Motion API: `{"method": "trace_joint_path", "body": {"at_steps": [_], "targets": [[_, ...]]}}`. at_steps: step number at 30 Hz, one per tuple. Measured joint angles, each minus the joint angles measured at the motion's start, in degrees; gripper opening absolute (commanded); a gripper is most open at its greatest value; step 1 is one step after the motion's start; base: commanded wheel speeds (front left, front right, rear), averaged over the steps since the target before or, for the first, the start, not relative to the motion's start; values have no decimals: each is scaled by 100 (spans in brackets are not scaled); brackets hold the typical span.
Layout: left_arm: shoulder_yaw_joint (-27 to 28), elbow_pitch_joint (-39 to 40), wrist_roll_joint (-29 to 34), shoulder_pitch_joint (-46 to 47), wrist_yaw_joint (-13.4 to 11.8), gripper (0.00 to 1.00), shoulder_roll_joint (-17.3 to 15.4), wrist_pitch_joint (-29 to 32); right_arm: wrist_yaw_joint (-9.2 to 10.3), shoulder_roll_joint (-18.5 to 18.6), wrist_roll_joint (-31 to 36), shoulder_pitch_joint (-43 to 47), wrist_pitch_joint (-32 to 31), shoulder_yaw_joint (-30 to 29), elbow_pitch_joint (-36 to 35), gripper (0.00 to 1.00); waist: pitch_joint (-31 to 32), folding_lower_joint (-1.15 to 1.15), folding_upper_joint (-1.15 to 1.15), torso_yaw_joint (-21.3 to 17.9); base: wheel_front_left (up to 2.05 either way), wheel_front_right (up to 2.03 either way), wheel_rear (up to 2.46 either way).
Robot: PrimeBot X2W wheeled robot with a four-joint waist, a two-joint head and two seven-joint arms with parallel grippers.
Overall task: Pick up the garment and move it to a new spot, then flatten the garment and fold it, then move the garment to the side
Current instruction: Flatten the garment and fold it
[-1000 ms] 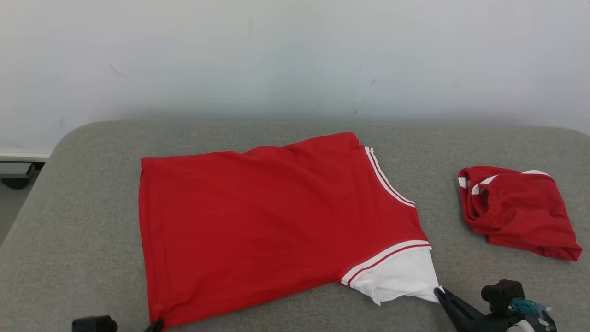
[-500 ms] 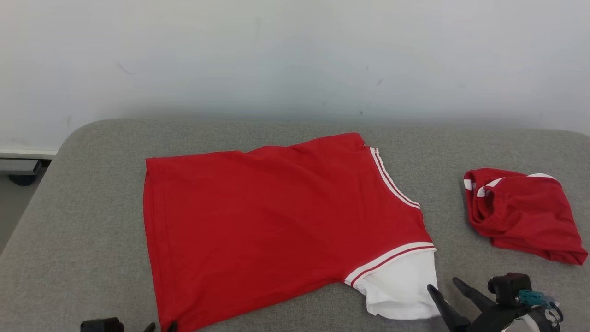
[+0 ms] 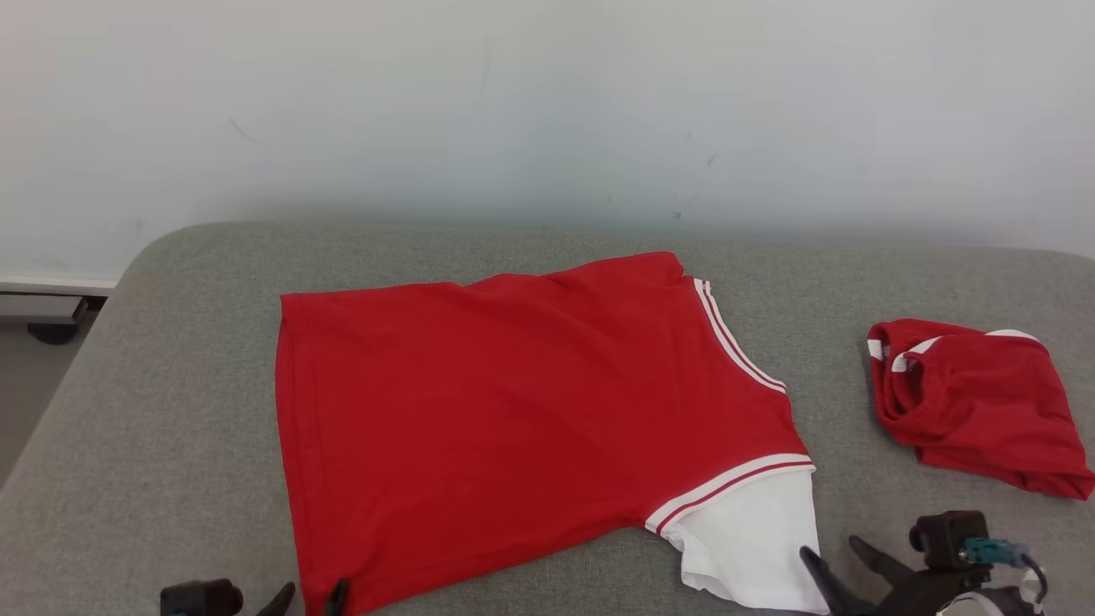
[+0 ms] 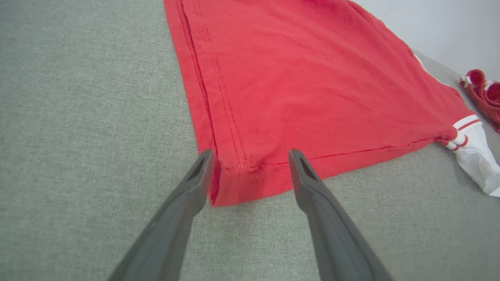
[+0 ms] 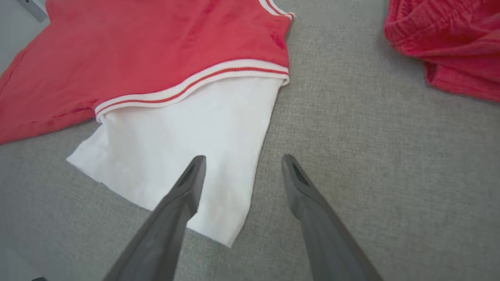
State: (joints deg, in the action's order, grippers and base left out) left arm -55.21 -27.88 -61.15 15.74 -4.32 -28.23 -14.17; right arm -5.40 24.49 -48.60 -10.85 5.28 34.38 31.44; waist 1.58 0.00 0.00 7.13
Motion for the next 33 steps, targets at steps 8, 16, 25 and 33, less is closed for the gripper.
{"method": "trace_joint_path", "body": {"at_steps": [8,16,25,33], "targets": [[-204,-193,64,1,-30,100,65,213,227,-41,49,-16,-559,185,41,100,-3,0,0,37,0,0,0],[-310,-364,182,181,-47,100,135,433,397,-35,79,-38,-1014,285,-3,100,-47,0,0,65,0,0,0],[-356,-590,220,292,-21,100,192,616,515,-26,79,-191,-1441,367,-115,100,-163,0,0,28,0,0,0],[-405,-798,244,595,33,0,350,712,542,9,-33,-266,-1953,420,-176,0,-218,0,0,29,0,0,0]]}}
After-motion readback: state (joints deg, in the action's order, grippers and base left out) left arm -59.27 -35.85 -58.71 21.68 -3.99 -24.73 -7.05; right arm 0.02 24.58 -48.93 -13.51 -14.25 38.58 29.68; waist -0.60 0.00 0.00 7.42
